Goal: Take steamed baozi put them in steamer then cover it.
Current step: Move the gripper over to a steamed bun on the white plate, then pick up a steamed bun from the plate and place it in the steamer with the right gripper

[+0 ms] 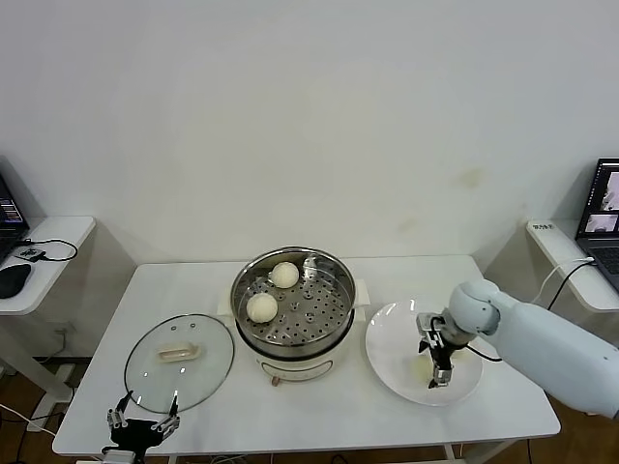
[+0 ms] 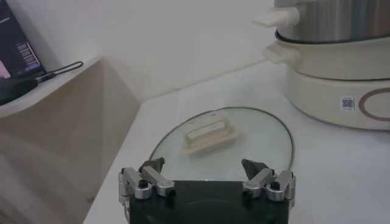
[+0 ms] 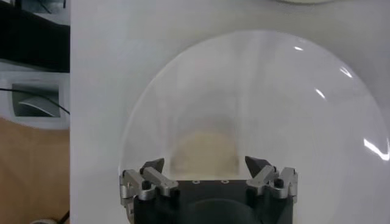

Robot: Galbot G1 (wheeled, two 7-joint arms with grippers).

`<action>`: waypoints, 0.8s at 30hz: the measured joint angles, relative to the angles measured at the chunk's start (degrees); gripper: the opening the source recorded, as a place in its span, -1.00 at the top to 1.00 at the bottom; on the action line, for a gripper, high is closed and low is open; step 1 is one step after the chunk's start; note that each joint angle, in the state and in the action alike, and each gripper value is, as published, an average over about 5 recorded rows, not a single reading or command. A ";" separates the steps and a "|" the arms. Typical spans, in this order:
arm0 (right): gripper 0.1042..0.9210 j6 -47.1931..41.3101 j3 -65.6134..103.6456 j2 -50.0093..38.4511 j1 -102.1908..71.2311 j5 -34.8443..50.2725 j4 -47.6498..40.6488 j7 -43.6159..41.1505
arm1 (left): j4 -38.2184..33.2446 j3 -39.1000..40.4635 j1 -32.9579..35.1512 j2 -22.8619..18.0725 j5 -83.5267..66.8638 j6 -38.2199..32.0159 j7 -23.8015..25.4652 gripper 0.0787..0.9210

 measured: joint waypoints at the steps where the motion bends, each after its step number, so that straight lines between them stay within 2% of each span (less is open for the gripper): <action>1: -0.73 0.00 0.01 -0.04 -0.04 0.00 -0.07 0.05 | 0.03 0.01 -0.03 0.00 0.00 0.00 0.00 -0.77; 7: -0.48 -0.01 0.21 -0.07 -0.38 -0.04 -0.68 0.36 | 0.30 0.10 -0.11 0.00 0.03 -0.04 0.00 -0.77; 10: -0.42 -0.15 0.45 -0.03 -0.46 0.10 -0.71 0.53 | 0.34 0.16 -0.14 -0.01 0.06 -0.05 0.00 -0.77; 24: -0.34 -0.58 0.35 -2.21 3.92 3.14 0.75 -0.14 | 0.10 0.75 -0.83 -0.10 0.08 -0.10 0.01 -0.77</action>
